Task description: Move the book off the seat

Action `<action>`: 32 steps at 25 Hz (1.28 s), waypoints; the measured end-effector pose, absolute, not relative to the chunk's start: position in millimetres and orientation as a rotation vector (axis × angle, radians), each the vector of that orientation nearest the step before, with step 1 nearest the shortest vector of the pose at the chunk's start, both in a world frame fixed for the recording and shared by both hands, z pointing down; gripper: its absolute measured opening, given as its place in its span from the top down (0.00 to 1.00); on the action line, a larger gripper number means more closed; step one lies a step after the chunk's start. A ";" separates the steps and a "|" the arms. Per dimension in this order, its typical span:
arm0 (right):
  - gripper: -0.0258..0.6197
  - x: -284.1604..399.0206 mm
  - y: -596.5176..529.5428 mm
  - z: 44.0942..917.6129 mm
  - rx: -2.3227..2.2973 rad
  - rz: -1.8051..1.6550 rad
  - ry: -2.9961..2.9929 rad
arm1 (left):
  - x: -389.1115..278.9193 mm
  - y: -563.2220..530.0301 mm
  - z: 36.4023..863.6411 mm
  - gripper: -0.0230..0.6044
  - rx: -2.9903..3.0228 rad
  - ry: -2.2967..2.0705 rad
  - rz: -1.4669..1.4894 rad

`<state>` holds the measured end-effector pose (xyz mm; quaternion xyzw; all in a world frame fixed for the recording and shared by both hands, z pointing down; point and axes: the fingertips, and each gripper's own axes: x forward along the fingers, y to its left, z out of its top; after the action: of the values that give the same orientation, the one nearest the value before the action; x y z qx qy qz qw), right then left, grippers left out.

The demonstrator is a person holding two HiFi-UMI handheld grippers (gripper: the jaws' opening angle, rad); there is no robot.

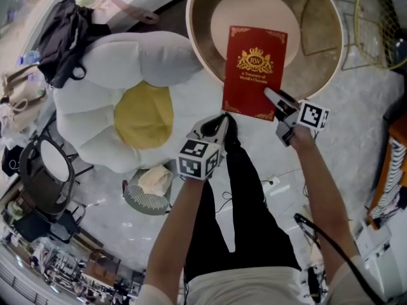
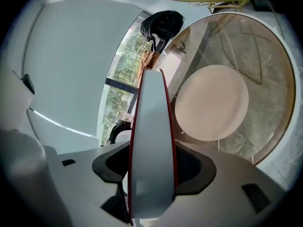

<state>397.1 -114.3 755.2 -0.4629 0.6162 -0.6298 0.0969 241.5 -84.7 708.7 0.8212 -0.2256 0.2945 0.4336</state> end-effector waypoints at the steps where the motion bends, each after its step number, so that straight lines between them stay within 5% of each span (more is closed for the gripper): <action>1: 0.55 399.0 -114.2 757.4 -1.382 -1.866 1.814 | 241.4 -86.0 709.7 0.96 2.045 -0.559 0.736; 25: 0.50 448.9 -99.4 752.7 -1.778 -1.934 1.730 | 236.9 -104.7 667.1 0.96 2.101 -0.587 0.687; 32: 0.71 416.0 -90.2 690.7 -1.794 -1.753 1.885 | 205.6 -97.1 637.0 0.96 2.172 -0.581 0.677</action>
<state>416.0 -90.2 690.7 -0.5718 0.6008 -0.5587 0.0018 205.6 -97.1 637.0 0.8531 -0.2282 0.2660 0.3866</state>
